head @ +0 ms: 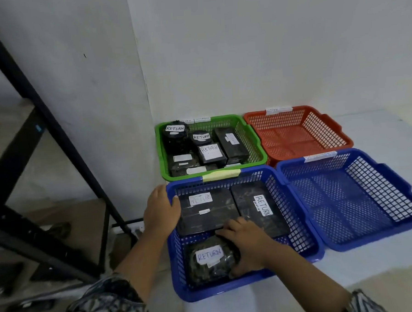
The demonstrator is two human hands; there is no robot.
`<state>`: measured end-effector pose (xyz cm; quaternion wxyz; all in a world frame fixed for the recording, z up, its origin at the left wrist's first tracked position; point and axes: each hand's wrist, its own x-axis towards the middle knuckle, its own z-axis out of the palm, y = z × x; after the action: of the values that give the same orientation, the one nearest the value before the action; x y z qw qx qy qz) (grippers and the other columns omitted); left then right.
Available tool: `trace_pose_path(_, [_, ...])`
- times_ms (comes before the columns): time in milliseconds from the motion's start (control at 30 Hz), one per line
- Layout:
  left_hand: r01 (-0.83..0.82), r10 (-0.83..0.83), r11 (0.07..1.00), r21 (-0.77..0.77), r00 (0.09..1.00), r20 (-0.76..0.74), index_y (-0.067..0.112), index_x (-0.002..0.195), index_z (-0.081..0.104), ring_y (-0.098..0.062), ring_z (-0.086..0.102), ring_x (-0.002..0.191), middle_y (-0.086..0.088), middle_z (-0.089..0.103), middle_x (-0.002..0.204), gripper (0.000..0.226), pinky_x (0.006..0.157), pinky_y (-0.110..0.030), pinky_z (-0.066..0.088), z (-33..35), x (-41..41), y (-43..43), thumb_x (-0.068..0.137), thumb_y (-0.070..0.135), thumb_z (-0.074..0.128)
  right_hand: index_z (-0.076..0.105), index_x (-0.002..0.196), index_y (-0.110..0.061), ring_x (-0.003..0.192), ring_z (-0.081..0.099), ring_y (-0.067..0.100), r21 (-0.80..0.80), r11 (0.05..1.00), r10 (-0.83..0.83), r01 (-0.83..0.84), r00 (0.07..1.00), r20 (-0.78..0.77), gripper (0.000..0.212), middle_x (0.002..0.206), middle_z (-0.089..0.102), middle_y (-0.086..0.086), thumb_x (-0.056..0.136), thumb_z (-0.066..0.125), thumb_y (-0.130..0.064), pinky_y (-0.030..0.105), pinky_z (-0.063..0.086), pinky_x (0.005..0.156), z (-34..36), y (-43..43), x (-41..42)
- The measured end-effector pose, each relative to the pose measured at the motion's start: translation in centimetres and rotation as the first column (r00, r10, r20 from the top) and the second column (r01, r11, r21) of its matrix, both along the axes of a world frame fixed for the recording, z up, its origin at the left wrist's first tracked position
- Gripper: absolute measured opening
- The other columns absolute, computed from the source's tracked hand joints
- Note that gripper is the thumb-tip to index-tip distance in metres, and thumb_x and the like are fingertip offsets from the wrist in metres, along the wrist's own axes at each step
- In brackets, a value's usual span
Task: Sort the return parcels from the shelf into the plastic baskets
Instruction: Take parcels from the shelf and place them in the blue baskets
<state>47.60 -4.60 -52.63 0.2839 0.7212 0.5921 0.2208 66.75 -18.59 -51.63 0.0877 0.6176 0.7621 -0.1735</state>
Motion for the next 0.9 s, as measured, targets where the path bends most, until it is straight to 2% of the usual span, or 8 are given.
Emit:
trace_pose_path(100, [-0.021,0.017,0.999,0.046,0.997,0.079,0.015,0.121,0.053,-0.021,0.052,0.103,-0.004,0.057,0.114,0.03,0.084,-0.03,0.041,-0.6,0.1,-0.2,0.092,0.015,0.046,0.026,0.149,-0.021,0.122,0.035,0.023,-0.037,0.999,-0.01,0.008,0.998,-0.058,0.105,0.137,0.037,0.004,0.064,0.078,-0.054,0.035,0.034,0.104,-0.9,0.0,-0.2])
trace_pose_path(200, [-0.038,0.033,0.997,0.073,0.996,0.08,0.017,0.127,0.052,-0.019,0.052,0.105,-0.005,0.057,0.12,0.035,0.084,-0.027,0.037,-0.9,0.1,-0.2,0.094,0.013,0.044,0.024,0.149,-0.021,0.128,0.034,0.025,-0.072,0.996,-0.05,0.044,0.995,-0.084,0.102,0.142,0.034,0.006,0.067,0.079,-0.048,0.037,0.037,0.104,-1.4,-0.2,-0.3])
trace_pose_path(367, [-0.07,0.068,0.996,0.046,0.997,0.04,0.014,0.139,0.042,-0.023,0.047,0.12,-0.007,0.05,0.135,0.044,0.096,-0.033,0.037,-1.0,0.1,-0.2,0.096,0.017,0.043,0.023,0.149,-0.019,0.132,0.034,0.028,-0.073,0.992,-0.102,0.098,0.994,-0.049,0.102,0.146,0.033,0.008,0.068,0.079,-0.045,0.04,0.041,0.102,-1.8,-0.3,-0.9])
trace_pose_path(500, [-0.068,0.065,0.996,0.061,0.997,0.035,0.013,0.139,0.042,-0.024,0.047,0.121,-0.008,0.05,0.136,0.044,0.099,-0.034,0.037,-1.0,0.1,-0.3,0.095,0.017,0.044,0.026,0.148,-0.022,0.134,0.032,0.026,-0.089,0.988,-0.132,0.125,0.988,-0.081,0.101,0.148,0.032,0.007,0.066,0.081,-0.043,0.038,0.041,0.104,-1.7,-0.4,-0.7])
trace_pose_path(667, [-0.041,0.041,0.998,0.037,0.999,-0.009,0.015,0.137,0.044,-0.024,0.049,0.116,-0.007,0.053,0.131,0.043,0.097,-0.039,0.043,-0.7,0.0,-0.2,0.095,0.022,0.043,0.036,0.144,-0.025,0.13,0.04,0.023,-0.05,0.989,-0.144,0.139,0.982,-0.124,0.076,0.147,0.033,0.005,0.078,0.073,-0.031,0.034,0.045,0.099,-0.9,-1.0,-0.2])
trace_pose_path(800, [0.03,-0.03,1.0,0.007,0.999,-0.045,0.016,0.119,0.052,-0.027,0.053,0.106,-0.007,0.058,0.113,0.029,0.089,-0.042,0.046,0.3,-0.2,-0.1,0.093,0.025,0.043,0.051,0.131,-0.021,0.112,0.053,0.02,0.017,0.984,-0.174,0.178,0.975,-0.142,0.048,0.13,0.047,0.001,0.086,0.064,-0.032,0.029,0.046,0.088,0.7,-1.3,-0.2])
trace_pose_path(833, [0.045,-0.045,0.999,0.001,0.998,-0.05,0.014,0.116,0.053,-0.029,0.052,0.108,-0.008,0.058,0.112,0.027,0.09,-0.041,0.044,0.8,-0.3,-0.1,0.094,0.025,0.042,0.053,0.127,-0.021,0.11,0.054,0.02,0.045,0.979,-0.192,0.2,0.971,-0.142,0.043,0.126,0.049,0.0,0.087,0.061,-0.034,0.028,0.045,0.086,1.3,-1.3,-0.3])
trace_pose_path(900, [0.048,-0.049,0.999,-0.012,0.995,-0.092,0.007,0.123,0.05,-0.03,0.044,0.12,-0.012,0.052,0.125,0.034,0.097,-0.04,0.036,2.3,-0.4,-0.2,0.097,0.026,0.04,0.054,0.126,-0.023,0.109,0.055,0.019,0.11,0.96,-0.236,0.256,0.957,-0.166,0.039,0.122,0.052,-0.002,0.089,0.057,-0.037,0.028,0.045,0.085,2.7,-1.5,-0.5])
